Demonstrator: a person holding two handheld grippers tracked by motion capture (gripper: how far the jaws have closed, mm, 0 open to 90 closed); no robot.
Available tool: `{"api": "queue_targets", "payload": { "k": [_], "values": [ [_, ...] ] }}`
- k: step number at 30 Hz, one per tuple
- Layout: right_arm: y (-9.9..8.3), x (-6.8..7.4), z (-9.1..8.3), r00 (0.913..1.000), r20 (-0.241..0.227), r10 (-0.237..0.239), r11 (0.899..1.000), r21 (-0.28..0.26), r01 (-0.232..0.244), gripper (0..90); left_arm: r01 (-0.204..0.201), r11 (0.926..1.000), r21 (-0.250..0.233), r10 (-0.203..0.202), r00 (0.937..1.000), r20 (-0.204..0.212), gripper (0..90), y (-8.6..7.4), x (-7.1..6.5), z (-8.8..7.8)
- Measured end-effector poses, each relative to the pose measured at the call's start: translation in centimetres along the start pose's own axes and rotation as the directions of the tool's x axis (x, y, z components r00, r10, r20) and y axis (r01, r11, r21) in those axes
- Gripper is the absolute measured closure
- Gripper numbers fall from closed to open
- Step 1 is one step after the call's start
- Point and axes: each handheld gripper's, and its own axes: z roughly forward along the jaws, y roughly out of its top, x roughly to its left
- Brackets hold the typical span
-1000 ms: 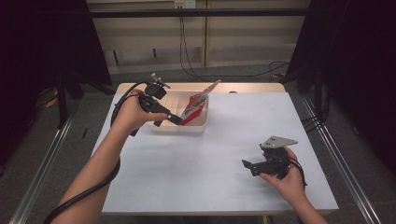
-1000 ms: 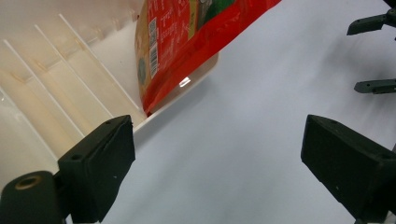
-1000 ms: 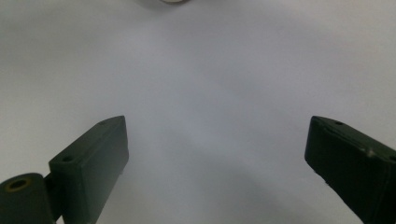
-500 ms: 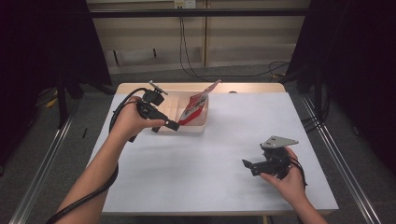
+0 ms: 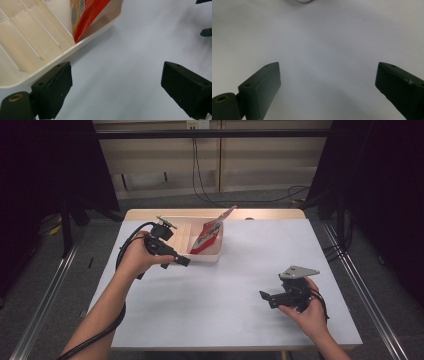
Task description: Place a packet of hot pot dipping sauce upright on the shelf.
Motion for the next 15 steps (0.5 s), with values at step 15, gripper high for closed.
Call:
{"api": "queue_targets", "payload": {
  "k": [15],
  "values": [
    [0.0,0.1,-0.1,1.0000,-0.001,0.004,1.000,-0.001,-0.004,5.8,0.010,0.9999,-0.012,-0.010,0.9999,0.008,9.7,-2.5,0.5,0.9]
  ]
}}
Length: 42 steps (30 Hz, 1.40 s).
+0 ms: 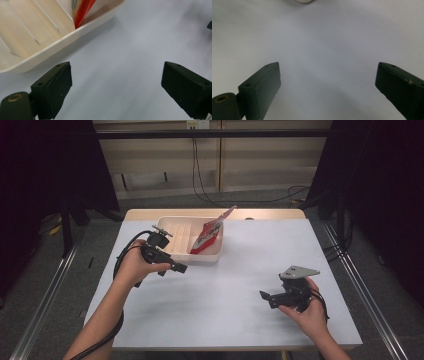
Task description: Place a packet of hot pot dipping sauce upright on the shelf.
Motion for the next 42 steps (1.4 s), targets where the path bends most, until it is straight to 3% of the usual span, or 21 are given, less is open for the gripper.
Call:
{"api": "queue_targets", "payload": {
  "k": [1,5,7,9,10,15,16,22,24,25,27,28,31,32,38,39,41,42],
  "values": [
    [0.0,0.0,0.0,1.0000,0.000,0.000,1.000,0.000,0.000,5.8,-0.014,0.9999,0.007,0.014,0.9999,-0.003,9.6,-0.1,0.1,0.0],
    [0.0,0.0,0.0,1.0000,0.003,-0.003,1.000,-0.002,0.003,5.8,-0.012,0.9999,0.003,0.012,0.9999,0.001,9.6,-0.7,0.3,0.1],
    [0.0,0.0,0.0,1.0000,0.003,0.000,1.000,-0.001,0.000,5.8,0.007,0.9999,-0.012,-0.008,0.9999,-0.008,9.7,-1.3,0.2,0.3],
    [0.0,0.0,0.0,1.0000,0.000,-0.003,1.000,-0.002,0.003,5.8,-0.008,1.0000,-0.003,0.008,1.0000,-0.006,9.7,-1.4,0.3,0.3],
    [0.0,0.1,0.1,1.0000,0.004,-0.006,1.000,-0.001,0.006,5.8,0.005,1.0000,-0.003,-0.005,0.9999,-0.009,9.7,-1.6,0.2,0.4],
    [0.0,0.1,0.0,1.0000,0.007,-0.006,1.000,0.001,0.006,5.8,-0.011,0.9999,0.003,0.011,0.9998,-0.015,9.6,-2.1,0.4,0.7],
    [0.0,0.1,0.0,1.0000,0.006,-0.004,1.000,0.001,0.004,5.8,0.004,1.0000,-0.007,-0.004,0.9999,-0.016,9.6,-2.3,0.3,0.8],
    [0.0,0.1,0.0,1.0000,0.007,-0.006,1.000,-0.001,0.006,5.8,-0.010,0.9999,0.008,0.010,0.9997,-0.020,9.2,-2.8,0.2,1.0],
    [0.0,0.1,0.0,1.0000,0.005,-0.006,1.000,-0.003,0.006,5.8,0.004,1.0000,-0.005,-0.004,0.9998,-0.017,9.2,-3.0,0.2,1.1],
    [0.0,0.1,0.0,1.0000,0.005,-0.006,1.000,-0.003,0.006,5.8,-0.009,1.0000,0.003,0.009,0.9999,-0.014,9.2,-3.1,0.4,1.1],
    [0.0,0.1,0.0,1.0000,0.004,-0.004,1.000,-0.001,0.004,5.8,0.012,0.9999,-0.012,-0.012,0.9998,-0.017,9.3,-3.4,0.4,1.3],
    [0.0,0.1,0.0,1.0000,0.002,-0.005,1.000,-0.001,0.005,5.8,0.007,1.0000,-0.002,-0.007,0.9993,-0.036,9.2,-3.6,0.4,1.3],
    [0.1,0.2,0.0,1.0000,0.003,-0.005,1.000,0.000,0.005,5.8,-0.004,1.0000,0.001,0.004,0.9995,-0.031,9.2,-3.8,0.5,1.2],
    [0.1,0.2,0.0,1.0000,0.003,-0.006,1.000,0.000,0.006,5.8,0.017,0.9997,-0.020,-0.017,0.9994,-0.031,9.2,-4.0,0.5,1.3],
    [0.1,0.2,0.0,1.0000,0.004,-0.008,1.000,-0.001,0.008,5.8,0.012,0.9999,-0.010,-0.012,0.9991,-0.040,9.1,-4.8,0.8,1.5],
    [0.1,0.2,0.0,1.0000,0.003,-0.006,1.000,-0.001,0.006,5.8,0.030,0.9991,-0.030,-0.031,0.9991,-0.030,9.1,-5.1,0.8,1.7],
    [0.1,0.2,0.0,1.0000,0.003,-0.008,1.000,-0.001,0.008,5.8,0.017,0.9996,-0.024,-0.018,0.9994,-0.029,9.1,-5.2,0.9,1.7],
    [0.1,0.2,0.0,1.0000,0.003,-0.008,1.000,-0.001,0.008,5.8,0.037,0.9987,-0.036,-0.038,0.9990,-0.025,9.1,-5.4,0.9,1.8]
  ]
}}
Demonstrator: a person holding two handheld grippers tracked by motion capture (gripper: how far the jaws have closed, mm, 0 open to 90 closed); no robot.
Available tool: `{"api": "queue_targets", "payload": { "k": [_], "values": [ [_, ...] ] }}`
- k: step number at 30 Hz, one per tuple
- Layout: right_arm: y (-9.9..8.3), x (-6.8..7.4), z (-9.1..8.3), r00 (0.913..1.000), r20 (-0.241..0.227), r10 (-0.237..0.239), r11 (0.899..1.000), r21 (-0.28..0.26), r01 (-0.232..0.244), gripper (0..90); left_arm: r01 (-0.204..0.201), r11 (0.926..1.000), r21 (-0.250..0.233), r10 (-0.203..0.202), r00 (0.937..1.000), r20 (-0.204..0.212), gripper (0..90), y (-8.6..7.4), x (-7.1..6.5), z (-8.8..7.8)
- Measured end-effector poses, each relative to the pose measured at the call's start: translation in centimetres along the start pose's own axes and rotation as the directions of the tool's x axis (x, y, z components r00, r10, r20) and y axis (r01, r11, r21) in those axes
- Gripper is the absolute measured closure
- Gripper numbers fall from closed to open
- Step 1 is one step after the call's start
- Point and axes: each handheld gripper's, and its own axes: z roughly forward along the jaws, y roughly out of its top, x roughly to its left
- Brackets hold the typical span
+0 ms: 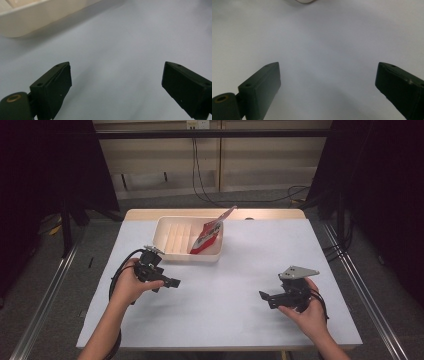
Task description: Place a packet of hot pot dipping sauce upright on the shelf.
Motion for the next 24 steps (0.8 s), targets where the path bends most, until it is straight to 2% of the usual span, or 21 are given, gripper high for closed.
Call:
{"api": "queue_targets", "payload": {
  "k": [1,2,3,6,7,8,9,14,15,19,21,23,24],
  "values": [
    [0.0,0.0,0.0,1.0000,-0.002,0.000,1.000,0.001,0.000,5.8,0.004,1.0000,-0.004,-0.004,1.0000,0.002,9.0,-0.1,0.1,0.0],
    [0.0,0.0,0.0,1.0000,-0.001,-0.001,1.000,0.003,0.001,5.8,-0.010,1.0000,0.001,0.010,0.9999,0.003,9.0,-0.2,0.2,0.0],
    [0.0,0.0,0.0,1.0000,0.004,-0.001,1.000,0.003,0.001,5.8,0.013,0.9998,-0.013,-0.013,0.9999,0.002,9.0,-0.4,0.1,0.1],
    [0.0,0.0,0.0,1.0000,0.003,-0.002,1.000,0.003,0.002,5.8,0.002,1.0000,-0.004,-0.002,1.0000,0.001,8.8,-0.7,0.2,0.3],
    [0.0,0.0,0.0,1.0000,0.001,0.000,1.000,0.003,0.000,5.8,0.024,0.9995,-0.023,-0.024,0.9997,0.003,8.6,-0.9,0.1,0.5],
    [0.0,0.0,0.0,1.0000,0.004,0.003,1.000,0.004,-0.003,5.8,0.021,0.9995,-0.021,-0.021,0.9998,0.005,8.5,-1.0,0.1,0.6],
    [0.0,0.0,0.0,1.0000,0.004,0.003,1.000,0.004,-0.003,5.8,0.035,0.9989,-0.032,-0.035,0.9994,0.004,8.5,-1.1,0.0,0.7],
    [0.0,0.0,0.0,1.0000,-0.001,0.001,1.000,0.001,-0.001,5.8,0.033,0.9983,-0.048,-0.033,0.9994,0.013,8.5,-1.7,-0.2,1.0],
    [0.0,0.0,0.0,1.0000,0.000,0.004,1.000,0.000,-0.004,5.8,0.048,0.9970,-0.060,-0.047,0.9988,0.014,8.5,-1.8,-0.4,1.1],
    [-0.1,0.0,0.0,1.0000,0.003,0.003,1.000,0.004,-0.003,5.8,0.038,0.9981,-0.049,-0.037,0.9992,0.013,8.5,-2.0,-0.3,1.1],
    [0.0,0.1,0.0,1.0000,-0.001,0.002,1.000,0.003,-0.002,5.9,0.050,0.9968,-0.062,-0.049,0.9986,0.020,8.5,-2.0,-0.4,1.2],
    [0.0,0.1,0.0,1.0000,-0.002,0.001,1.000,0.002,-0.001,5.9,0.041,0.9974,-0.060,-0.041,0.9991,-0.003,8.5,-2.1,-0.4,1.0],
    [0.0,0.1,0.0,1.0000,0.001,0.000,1.000,0.003,0.000,5.8,0.040,0.9972,-0.064,-0.040,0.9992,0.001,8.5,-2.1,-0.3,0.9]
  ]
}}
